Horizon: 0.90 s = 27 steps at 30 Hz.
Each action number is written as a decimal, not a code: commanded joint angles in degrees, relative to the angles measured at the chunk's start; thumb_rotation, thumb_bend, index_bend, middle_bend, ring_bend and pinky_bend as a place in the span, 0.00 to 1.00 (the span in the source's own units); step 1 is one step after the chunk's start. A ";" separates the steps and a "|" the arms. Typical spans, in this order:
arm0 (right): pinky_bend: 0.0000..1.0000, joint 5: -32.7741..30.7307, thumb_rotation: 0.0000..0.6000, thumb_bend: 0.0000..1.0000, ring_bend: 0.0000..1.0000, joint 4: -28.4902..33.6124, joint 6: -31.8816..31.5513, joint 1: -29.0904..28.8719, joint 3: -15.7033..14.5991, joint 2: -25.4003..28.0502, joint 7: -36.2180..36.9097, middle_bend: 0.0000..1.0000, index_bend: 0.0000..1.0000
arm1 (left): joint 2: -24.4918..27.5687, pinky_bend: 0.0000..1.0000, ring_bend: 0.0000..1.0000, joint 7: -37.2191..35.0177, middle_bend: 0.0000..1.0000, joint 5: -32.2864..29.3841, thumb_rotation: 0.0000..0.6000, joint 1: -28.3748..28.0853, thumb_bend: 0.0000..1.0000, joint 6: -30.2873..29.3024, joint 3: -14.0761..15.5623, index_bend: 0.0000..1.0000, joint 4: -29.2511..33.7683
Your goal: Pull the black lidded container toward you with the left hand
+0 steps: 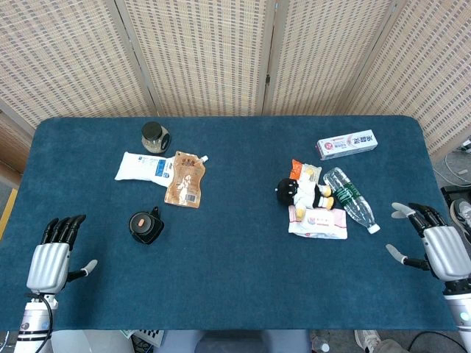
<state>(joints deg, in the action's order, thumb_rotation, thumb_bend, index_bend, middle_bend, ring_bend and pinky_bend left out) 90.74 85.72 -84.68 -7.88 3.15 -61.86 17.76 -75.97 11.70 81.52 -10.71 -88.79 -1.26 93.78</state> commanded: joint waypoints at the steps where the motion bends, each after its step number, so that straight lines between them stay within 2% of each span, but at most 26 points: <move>1: 0.15 0.01 1.00 0.25 0.16 0.12 0.03 -0.03 -0.03 0.04 -0.07 0.33 0.19 | 0.00 0.05 0.11 -0.01 0.13 0.17 1.00 0.22 0.13 0.10 -0.13 0.10 0.05; 14: 0.15 -0.09 1.00 0.25 0.16 0.67 -1.33 -0.02 0.80 0.96 0.39 0.33 0.19 | 1.33 0.05 0.11 -2.92 0.13 3.26 1.00 -0.36 0.13 1.40 -1.22 0.10 -1.01; 24: 0.15 -1.19 1.00 0.25 0.16 3.44 -1.28 -0.48 2.05 2.98 -2.13 0.33 0.19 | 7.56 0.05 0.11 -11.97 0.13 9.48 1.00 -7.87 0.13 11.12 -1.82 0.13 -0.64; 25: 0.15 -1.29 1.00 0.25 0.16 3.65 -1.25 -0.49 2.10 3.04 -2.36 0.33 0.19 | 8.04 0.05 0.11 -12.18 0.13 9.94 0.97 -8.61 0.12 12.03 -1.86 0.13 -0.53; 27: 0.15 -1.52 1.00 0.25 0.16 4.09 -1.13 -0.47 2.13 3.11 -2.83 0.33 0.19 | 8.67 0.04 0.11 -12.58 0.13 11.08 0.75 -10.39 0.11 13.98 -2.01 0.13 -0.08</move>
<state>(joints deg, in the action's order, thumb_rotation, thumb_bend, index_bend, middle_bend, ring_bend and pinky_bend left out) 89.32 89.66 -85.88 -8.36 5.24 -58.81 15.07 -68.30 -0.01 91.33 -19.60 -76.34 -3.11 93.26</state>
